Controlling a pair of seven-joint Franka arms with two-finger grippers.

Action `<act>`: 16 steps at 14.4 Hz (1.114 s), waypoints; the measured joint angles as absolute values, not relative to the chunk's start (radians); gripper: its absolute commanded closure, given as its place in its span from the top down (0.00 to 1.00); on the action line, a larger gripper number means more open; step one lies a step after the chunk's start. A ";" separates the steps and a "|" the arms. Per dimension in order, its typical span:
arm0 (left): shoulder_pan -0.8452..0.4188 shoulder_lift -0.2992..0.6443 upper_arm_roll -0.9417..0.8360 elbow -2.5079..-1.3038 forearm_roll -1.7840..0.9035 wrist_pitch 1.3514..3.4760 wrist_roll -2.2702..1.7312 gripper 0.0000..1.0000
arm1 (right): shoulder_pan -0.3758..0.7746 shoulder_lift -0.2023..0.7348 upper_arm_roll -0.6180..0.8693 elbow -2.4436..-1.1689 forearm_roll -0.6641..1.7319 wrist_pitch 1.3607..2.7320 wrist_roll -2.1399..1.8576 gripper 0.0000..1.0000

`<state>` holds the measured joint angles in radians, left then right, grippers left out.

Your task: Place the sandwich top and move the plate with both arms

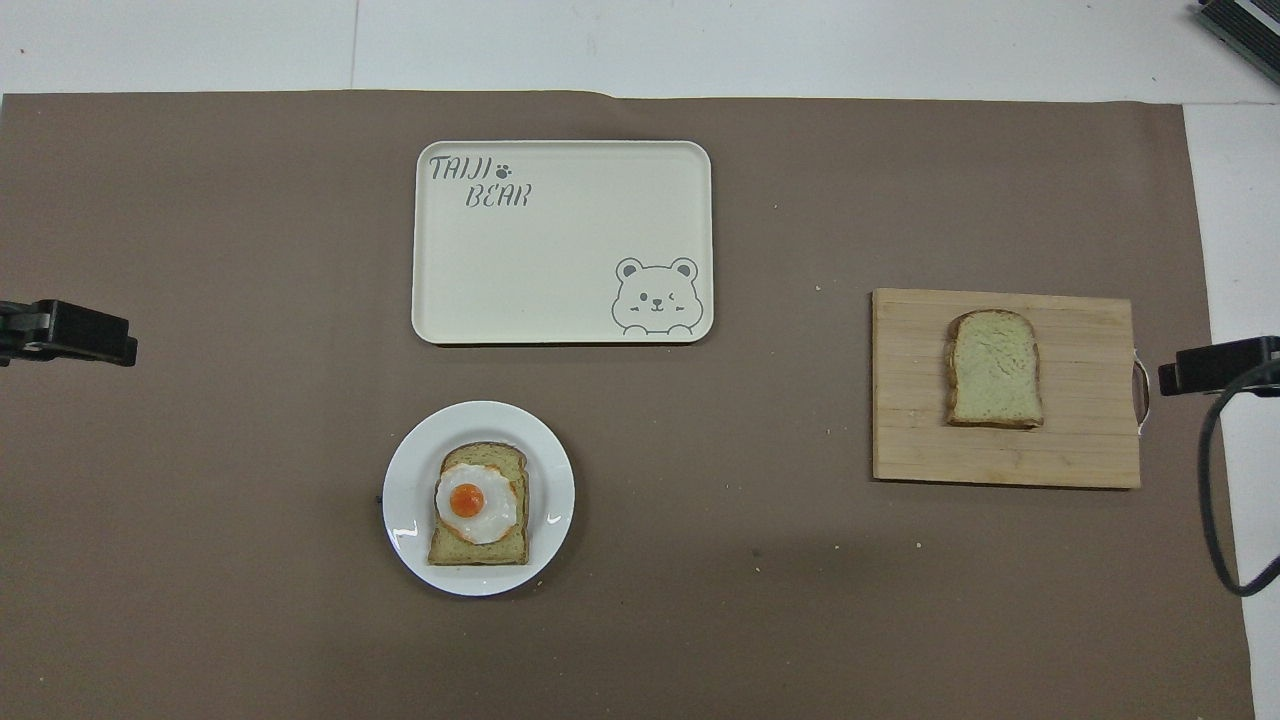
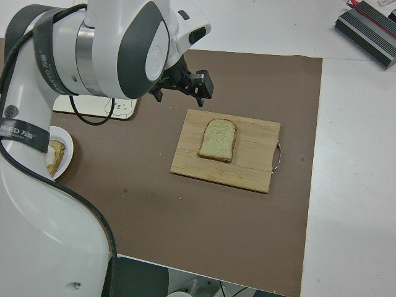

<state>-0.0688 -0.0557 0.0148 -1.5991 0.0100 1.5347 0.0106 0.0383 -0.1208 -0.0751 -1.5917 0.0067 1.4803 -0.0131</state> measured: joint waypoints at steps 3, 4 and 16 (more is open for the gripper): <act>-0.069 -0.056 0.015 -1.599 0.010 1.535 0.011 1.00 | 0.038 -0.121 -0.075 -1.592 0.007 1.480 -0.013 1.00; -0.069 -0.056 0.015 -1.599 0.010 1.535 0.011 1.00 | 0.038 -0.121 -0.075 -1.592 0.007 1.480 -0.013 1.00; -0.069 -0.056 0.015 -1.599 0.010 1.535 0.011 1.00 | 0.038 -0.121 -0.075 -1.596 -0.016 1.480 -0.013 1.00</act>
<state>-0.0688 -0.0557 0.0148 -1.5991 0.0100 1.5347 0.0106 0.0381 -0.1213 -0.0751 -1.5960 -0.0157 1.4805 -0.0131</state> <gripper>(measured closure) 0.000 0.000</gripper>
